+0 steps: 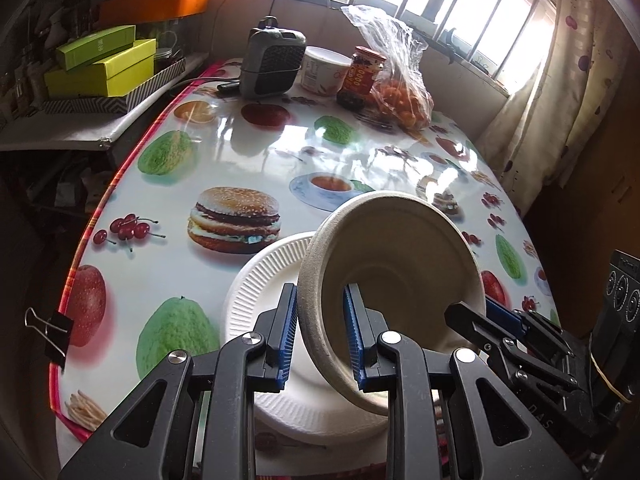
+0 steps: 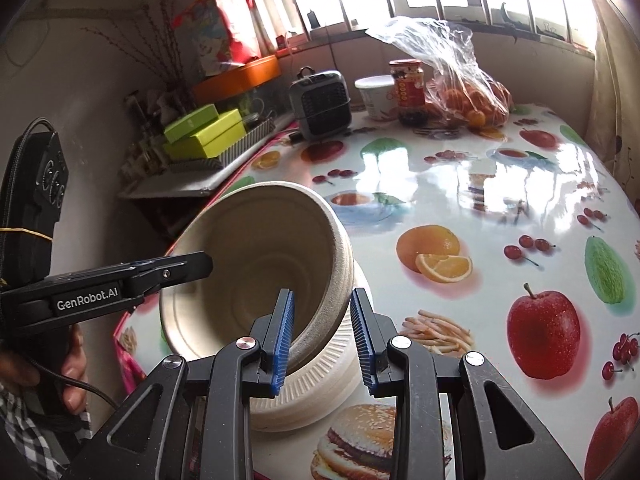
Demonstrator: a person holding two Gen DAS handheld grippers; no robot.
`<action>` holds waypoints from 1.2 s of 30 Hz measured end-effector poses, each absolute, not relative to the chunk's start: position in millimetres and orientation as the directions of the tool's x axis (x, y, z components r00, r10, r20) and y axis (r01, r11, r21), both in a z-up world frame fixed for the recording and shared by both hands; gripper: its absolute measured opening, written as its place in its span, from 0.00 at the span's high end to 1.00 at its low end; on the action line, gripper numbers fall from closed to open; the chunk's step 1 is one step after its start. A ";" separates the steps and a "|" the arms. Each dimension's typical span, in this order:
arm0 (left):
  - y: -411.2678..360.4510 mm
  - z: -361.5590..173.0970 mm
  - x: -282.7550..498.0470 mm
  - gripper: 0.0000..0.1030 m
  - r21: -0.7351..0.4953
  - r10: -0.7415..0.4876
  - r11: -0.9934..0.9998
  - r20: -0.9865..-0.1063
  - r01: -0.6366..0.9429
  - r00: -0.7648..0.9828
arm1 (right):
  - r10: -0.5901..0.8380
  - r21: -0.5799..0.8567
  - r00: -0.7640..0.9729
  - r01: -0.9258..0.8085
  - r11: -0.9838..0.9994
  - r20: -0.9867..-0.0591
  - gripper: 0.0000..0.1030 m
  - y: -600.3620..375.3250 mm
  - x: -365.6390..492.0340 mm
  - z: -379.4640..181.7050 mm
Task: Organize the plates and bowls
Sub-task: 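Lift the nested bowl stack with both grippers and carry it over the white plate stack, then lower the bowl stack onto the white plates and open both grippers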
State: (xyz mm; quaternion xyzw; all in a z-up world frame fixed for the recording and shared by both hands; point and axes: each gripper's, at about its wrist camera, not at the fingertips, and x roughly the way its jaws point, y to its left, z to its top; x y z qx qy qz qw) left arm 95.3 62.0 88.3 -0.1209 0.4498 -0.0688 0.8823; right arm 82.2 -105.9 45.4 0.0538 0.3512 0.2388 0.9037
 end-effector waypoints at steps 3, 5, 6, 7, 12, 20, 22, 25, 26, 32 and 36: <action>68.1 84.6 96.0 0.77 -0.276 -0.224 0.961 -0.784 -0.002 0.580 | 0.472 0.261 0.629 -0.402 0.877 -0.618 0.72 -98.0 84.2 43.5; 71.3 82.2 96.7 0.77 -0.277 -0.223 0.961 -0.785 -0.006 0.577 | 0.474 0.260 0.622 -0.407 0.876 -0.624 0.72 -95.0 85.7 42.0; 72.5 80.6 97.6 0.77 -0.278 -0.222 0.960 -0.788 -0.010 0.574 | 0.476 0.261 0.619 -0.409 0.875 -0.625 0.72 -93.6 86.1 41.2; 73.4 78.9 98.7 0.77 -0.278 -0.221 0.961 -0.792 -0.013 0.570 | 0.476 0.261 0.617 -0.410 0.874 -0.627 0.72 -92.2 86.8 40.4; 75.1 72.1 101.1 0.77 -0.279 -0.225 0.960 -0.802 -0.014 0.554 | 0.468 0.259 0.614 -0.402 0.878 -0.635 0.72 -90.0 88.2 36.9; 77.5 65.3 104.3 0.77 -0.295 -0.238 0.955 -0.805 -0.019 0.544 | 0.468 0.264 0.607 -0.398 0.879 -0.643 0.72 -88.7 91.9 33.2; 77.9 64.1 104.9 0.77 -0.299 -0.241 0.954 -0.805 -0.020 0.543 | 0.468 0.264 0.607 -0.398 0.879 -0.643 0.72 -88.1 92.2 33.0; 77.2 63.0 105.8 0.77 -0.296 -0.241 0.955 -0.807 -0.016 0.539 | 0.466 0.265 0.607 -0.395 0.880 -0.643 0.72 -87.9 92.8 32.2; 77.1 63.0 105.9 0.77 -0.295 -0.240 0.955 -0.807 -0.016 0.540 | 0.468 0.266 0.607 -0.396 0.879 -0.642 0.72 -88.6 92.7 32.5; 76.4 63.2 105.6 0.77 -0.295 -0.240 0.955 -0.807 -0.017 0.539 | 0.469 0.267 0.607 -0.397 0.878 -0.642 0.72 -89.2 93.2 32.5; 76.7 62.9 106.0 0.76 -0.290 -0.236 0.957 -0.809 -0.018 0.539 | 0.470 0.268 0.607 -0.397 0.878 -0.641 0.72 -89.3 93.7 32.3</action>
